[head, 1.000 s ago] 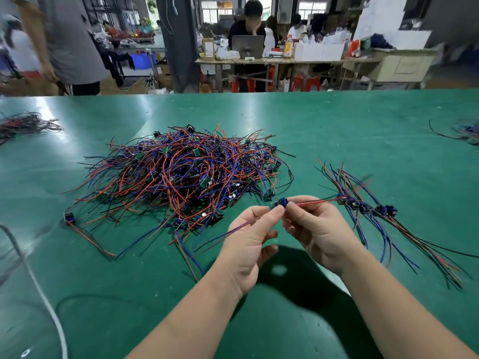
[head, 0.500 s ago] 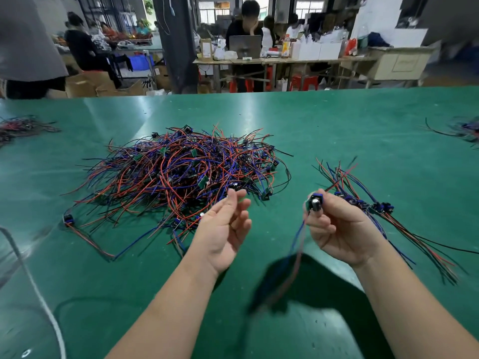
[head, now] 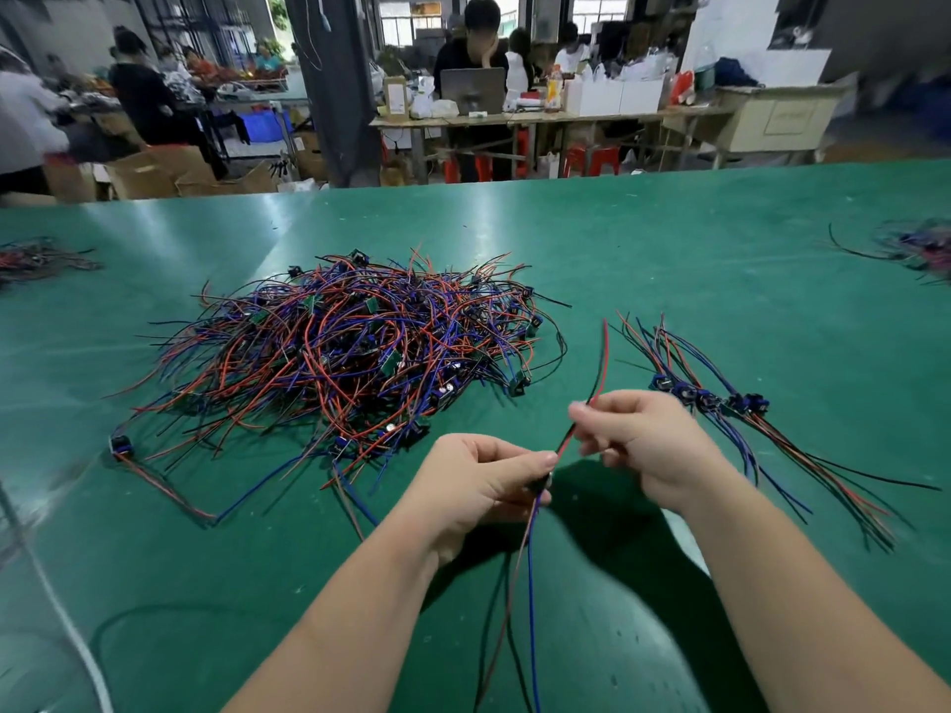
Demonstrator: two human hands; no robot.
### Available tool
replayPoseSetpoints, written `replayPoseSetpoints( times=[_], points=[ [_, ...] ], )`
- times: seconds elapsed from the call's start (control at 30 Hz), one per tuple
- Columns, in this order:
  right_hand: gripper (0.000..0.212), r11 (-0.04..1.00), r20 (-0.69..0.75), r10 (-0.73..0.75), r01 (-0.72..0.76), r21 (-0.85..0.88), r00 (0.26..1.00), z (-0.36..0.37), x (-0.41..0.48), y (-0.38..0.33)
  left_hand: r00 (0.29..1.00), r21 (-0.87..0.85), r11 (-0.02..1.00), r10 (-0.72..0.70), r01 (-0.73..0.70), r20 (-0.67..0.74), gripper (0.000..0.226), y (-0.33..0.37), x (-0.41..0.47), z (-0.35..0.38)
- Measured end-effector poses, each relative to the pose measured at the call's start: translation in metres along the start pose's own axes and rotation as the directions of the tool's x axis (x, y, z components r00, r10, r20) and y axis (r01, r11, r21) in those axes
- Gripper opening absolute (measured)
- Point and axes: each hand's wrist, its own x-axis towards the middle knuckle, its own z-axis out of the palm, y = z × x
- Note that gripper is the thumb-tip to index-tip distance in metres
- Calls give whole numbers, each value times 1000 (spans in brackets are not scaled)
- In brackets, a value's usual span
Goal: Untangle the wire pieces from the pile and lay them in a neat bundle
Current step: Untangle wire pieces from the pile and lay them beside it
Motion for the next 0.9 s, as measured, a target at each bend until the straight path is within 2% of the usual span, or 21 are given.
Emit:
replayPoseSetpoints(
  times=[0.1,0.17,0.27,0.33,0.4,0.43,0.5,0.57,0.63,0.7,0.8,0.9],
  points=[
    [14,969,-218,22,33,245,976,-26,8,-4,991,61,997,-63,56,115,12,0,-4,3],
    [12,936,-290,44,62,346,956,-35,11,-1,988,75,995,-71,61,140,12,0,-5,5],
    [11,890,-353,43,124,438,935,-32,13,2,994,65,998,-4,-4,113,16,1,-6,4],
    [13,884,-438,-5,208,418,899,-29,12,-1,998,29,999,34,-35,51,25,2,-5,2],
    [15,920,-440,-127,272,283,889,-25,8,-5,997,-63,996,54,-57,-51,33,2,-1,0],
    [15,935,-363,-207,292,199,909,-22,4,-6,994,-114,991,60,-71,-93,34,2,1,0],
    [14,941,-56,-338,338,-7,940,-11,-4,-6,988,-201,975,70,-97,-137,34,1,5,1],
    [20,874,225,-371,421,-244,901,3,-12,-4,988,-236,965,80,-111,-135,34,-1,5,3],
    [24,777,329,-387,497,-388,862,14,-15,1,989,-224,968,85,-110,-119,32,-3,5,4],
    [20,725,301,-442,534,-435,845,20,-14,4,992,-223,970,80,-100,-97,33,-3,5,4],
    [18,677,138,-537,522,-519,832,13,-7,6,996,-213,974,60,-71,-60,38,2,4,5],
    [23,590,-82,-611,384,-710,788,-11,9,4,974,-8,990,135,-139,-183,26,2,4,5]
  ],
)
